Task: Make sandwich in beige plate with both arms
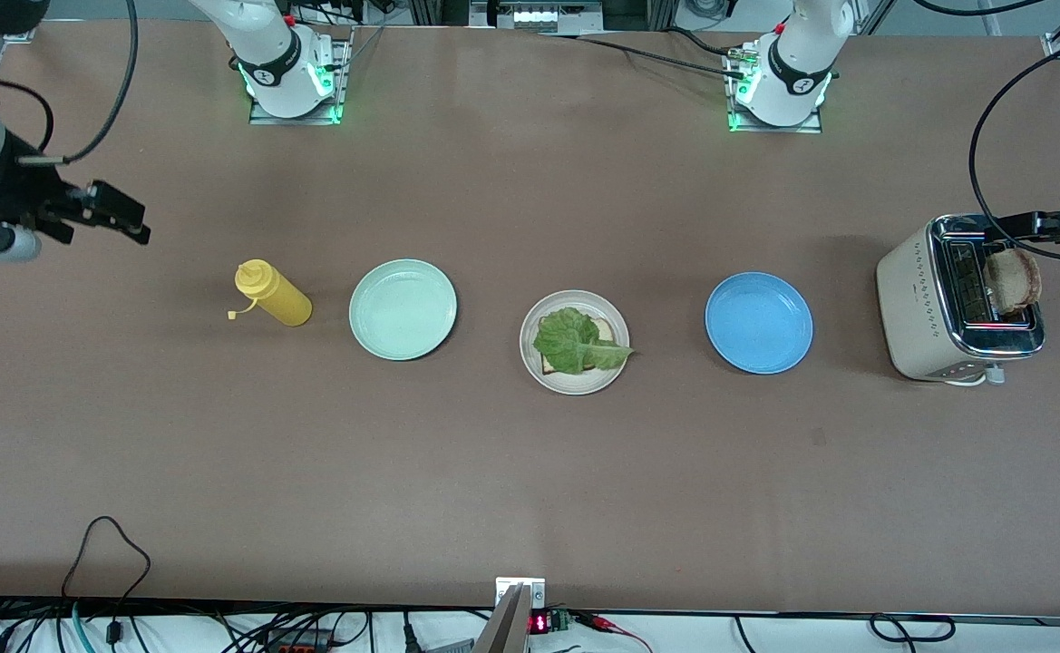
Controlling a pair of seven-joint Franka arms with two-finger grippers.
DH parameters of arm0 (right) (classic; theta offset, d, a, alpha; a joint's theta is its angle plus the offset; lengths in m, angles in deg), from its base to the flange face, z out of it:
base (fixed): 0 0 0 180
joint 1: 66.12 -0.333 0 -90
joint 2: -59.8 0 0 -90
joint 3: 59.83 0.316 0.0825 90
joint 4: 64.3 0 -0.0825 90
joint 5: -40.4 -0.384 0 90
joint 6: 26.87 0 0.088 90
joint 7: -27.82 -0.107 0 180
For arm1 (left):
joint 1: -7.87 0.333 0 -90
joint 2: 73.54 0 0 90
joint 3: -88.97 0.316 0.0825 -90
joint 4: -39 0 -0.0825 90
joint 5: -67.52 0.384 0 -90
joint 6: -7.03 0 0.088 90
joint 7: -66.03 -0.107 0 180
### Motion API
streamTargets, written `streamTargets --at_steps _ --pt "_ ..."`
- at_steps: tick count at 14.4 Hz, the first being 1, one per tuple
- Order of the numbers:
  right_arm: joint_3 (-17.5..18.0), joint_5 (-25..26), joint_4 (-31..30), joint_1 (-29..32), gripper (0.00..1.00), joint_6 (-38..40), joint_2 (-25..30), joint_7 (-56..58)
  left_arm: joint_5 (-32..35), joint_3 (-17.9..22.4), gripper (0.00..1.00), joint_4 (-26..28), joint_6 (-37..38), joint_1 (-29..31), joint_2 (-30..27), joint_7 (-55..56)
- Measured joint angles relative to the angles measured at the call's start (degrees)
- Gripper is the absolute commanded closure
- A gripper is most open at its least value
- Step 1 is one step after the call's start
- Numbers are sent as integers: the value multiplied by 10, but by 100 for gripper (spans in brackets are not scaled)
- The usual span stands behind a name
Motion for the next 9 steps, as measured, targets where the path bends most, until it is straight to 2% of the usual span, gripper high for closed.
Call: streamTargets --at_steps 2,5,9 --pt "1 0 -18 -1 0 0 21 -2 17 -1 0 17 -35 0 1 -14" --pt "1 0 -20 -1 0 -2 24 -2 49 -1 0 47 -97 4 1 -32" --pt "0 2 -16 0 0 -6 23 -2 59 0 0 57 -112 22 2 -36"
